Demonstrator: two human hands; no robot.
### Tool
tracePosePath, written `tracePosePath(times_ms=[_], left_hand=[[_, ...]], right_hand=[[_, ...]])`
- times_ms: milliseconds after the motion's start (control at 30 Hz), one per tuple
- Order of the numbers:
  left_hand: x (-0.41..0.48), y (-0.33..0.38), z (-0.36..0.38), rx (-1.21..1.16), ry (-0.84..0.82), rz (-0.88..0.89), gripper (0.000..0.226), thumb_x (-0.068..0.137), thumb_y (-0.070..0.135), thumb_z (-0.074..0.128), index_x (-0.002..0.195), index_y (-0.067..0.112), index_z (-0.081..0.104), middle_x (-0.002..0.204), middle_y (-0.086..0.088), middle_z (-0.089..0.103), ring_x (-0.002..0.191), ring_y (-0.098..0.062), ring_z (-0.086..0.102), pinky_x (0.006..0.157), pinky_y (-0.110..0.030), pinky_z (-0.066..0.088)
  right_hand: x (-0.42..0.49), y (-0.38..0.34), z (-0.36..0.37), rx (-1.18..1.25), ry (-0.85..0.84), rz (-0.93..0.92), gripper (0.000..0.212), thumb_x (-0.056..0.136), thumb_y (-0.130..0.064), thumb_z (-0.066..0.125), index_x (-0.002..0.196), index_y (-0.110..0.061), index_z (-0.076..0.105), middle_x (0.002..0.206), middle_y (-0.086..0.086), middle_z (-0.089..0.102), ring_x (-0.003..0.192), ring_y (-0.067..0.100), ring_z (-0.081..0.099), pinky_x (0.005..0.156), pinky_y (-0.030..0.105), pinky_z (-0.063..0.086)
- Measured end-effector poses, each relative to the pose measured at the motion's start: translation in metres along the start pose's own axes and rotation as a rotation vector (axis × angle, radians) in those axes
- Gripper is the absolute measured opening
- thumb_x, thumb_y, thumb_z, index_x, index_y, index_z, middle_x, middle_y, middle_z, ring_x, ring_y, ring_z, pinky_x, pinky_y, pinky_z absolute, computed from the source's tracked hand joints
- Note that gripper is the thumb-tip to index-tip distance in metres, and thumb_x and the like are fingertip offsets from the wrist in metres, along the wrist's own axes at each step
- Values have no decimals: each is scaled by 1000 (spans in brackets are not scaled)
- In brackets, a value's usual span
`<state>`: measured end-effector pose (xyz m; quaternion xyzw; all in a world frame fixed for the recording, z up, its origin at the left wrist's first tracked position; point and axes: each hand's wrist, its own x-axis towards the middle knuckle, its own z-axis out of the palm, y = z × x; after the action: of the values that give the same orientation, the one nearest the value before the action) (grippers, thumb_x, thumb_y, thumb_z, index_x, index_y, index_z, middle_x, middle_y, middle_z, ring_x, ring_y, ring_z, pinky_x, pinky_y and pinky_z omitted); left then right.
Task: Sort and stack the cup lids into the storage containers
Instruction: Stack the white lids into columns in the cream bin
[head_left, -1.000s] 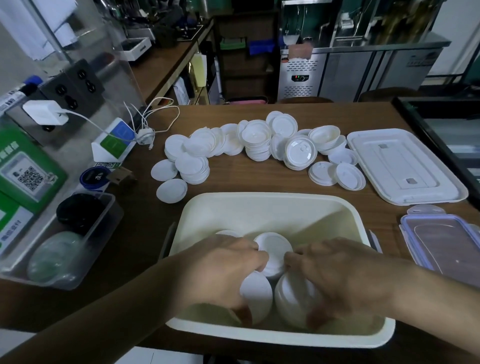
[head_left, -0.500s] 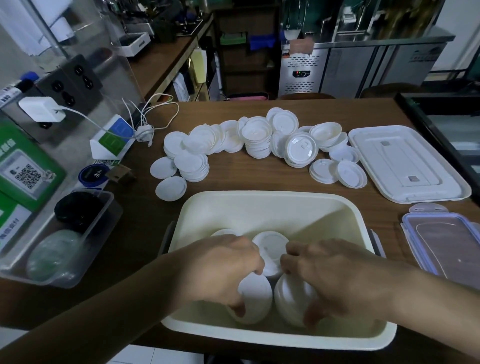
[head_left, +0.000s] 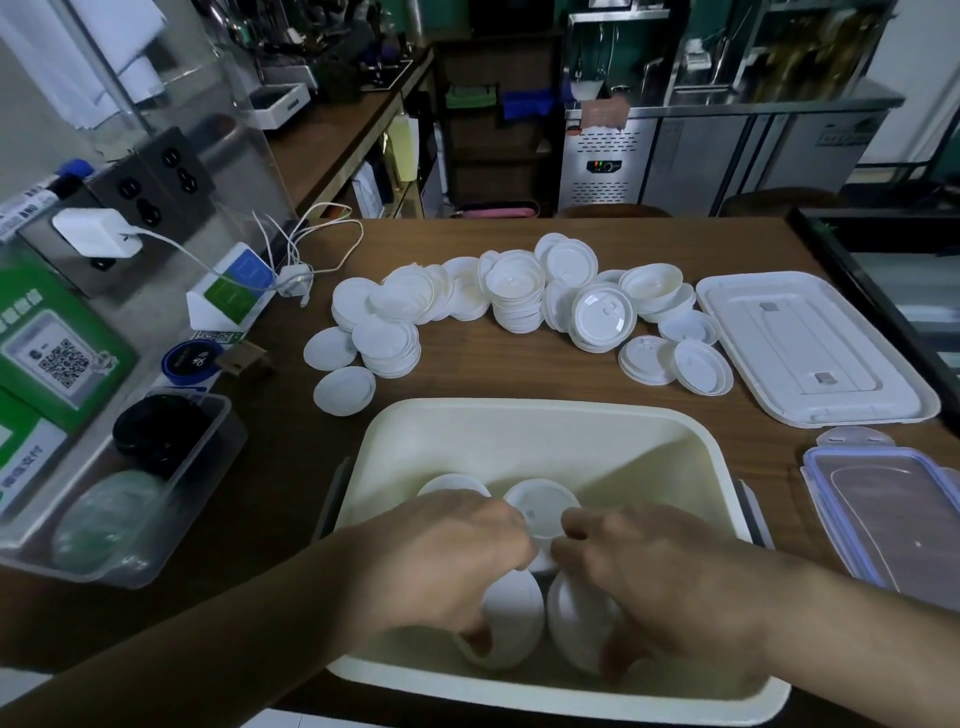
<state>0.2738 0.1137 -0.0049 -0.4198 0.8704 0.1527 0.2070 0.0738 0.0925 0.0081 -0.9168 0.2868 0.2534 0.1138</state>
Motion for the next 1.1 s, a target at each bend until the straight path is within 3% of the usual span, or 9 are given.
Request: tracePosePath(times_ms=[100, 167, 267, 400, 567, 733, 833, 967, 1100], left_hand=[[-8, -9, -7, -151, 45, 20, 47, 77, 54, 83, 112, 28, 66, 107, 9, 58, 102, -16, 56, 86, -39, 53], [-15, -16, -16, -240, 104, 29, 53, 76, 60, 82, 119, 35, 64, 107, 19, 54, 100, -2, 48, 89, -27, 49], [-24, -29, -38, -292, 233, 34, 53, 74, 59, 87, 117, 33, 69, 97, 20, 55, 88, 3, 51, 77, -8, 39], [-31, -58, -54, -377, 485, 60, 52, 70, 55, 92, 111, 28, 76, 93, 15, 67, 79, -9, 64, 65, -10, 44], [-30, -100, -63, -422, 640, 29, 45, 78, 48, 88, 114, 23, 78, 93, 17, 71, 77, -10, 67, 62, -10, 47], [-16, -152, -45, -469, 857, -201, 36, 77, 56, 79, 102, 31, 78, 86, 23, 71, 77, -2, 69, 64, -14, 53], [-4, -186, -25, -582, 901, -346, 25, 78, 42, 87, 98, 33, 75, 91, 20, 72, 82, -4, 70, 70, -19, 56], [9, -223, -1, -491, 961, -448, 51, 68, 50, 88, 108, 21, 75, 102, 7, 76, 76, -6, 68, 70, -6, 47], [21, -242, 15, -448, 999, -550, 65, 68, 40, 96, 121, 12, 70, 114, -1, 72, 95, -5, 58, 78, -3, 34]], right_hand=[[-6, 11, 0, 64, 55, -32, 69, 73, -71, 75, 125, -31, 54, 113, -10, 49, 92, 21, 59, 77, 35, 52], [-12, 19, -6, 166, 138, -32, 67, 72, -75, 72, 121, -35, 51, 109, -15, 50, 97, 14, 60, 82, 38, 54], [-17, 28, -25, 273, 311, -31, 62, 74, -79, 69, 118, -39, 51, 106, -22, 52, 97, 1, 54, 81, 26, 50], [0, 46, -52, 407, 544, -69, 51, 72, -73, 77, 109, -41, 60, 97, -22, 62, 90, 4, 62, 72, 19, 48], [22, 63, -78, 496, 683, -101, 43, 73, -59, 85, 106, -36, 70, 88, -17, 67, 86, 6, 63, 68, 13, 44], [68, 81, -103, 535, 701, -119, 38, 76, -48, 87, 104, -28, 71, 87, -14, 67, 78, 4, 62, 64, 12, 43], [110, 91, -118, 529, 652, -134, 39, 79, -43, 87, 108, -24, 70, 90, -13, 66, 81, 6, 63, 68, 16, 48], [174, 98, -137, 444, 587, -143, 44, 80, -41, 86, 115, -22, 67, 96, -14, 65, 88, 7, 63, 79, 25, 52], [232, 99, -145, 383, 541, -104, 49, 80, -35, 87, 118, -15, 64, 104, -4, 67, 93, 15, 62, 84, 34, 54]])
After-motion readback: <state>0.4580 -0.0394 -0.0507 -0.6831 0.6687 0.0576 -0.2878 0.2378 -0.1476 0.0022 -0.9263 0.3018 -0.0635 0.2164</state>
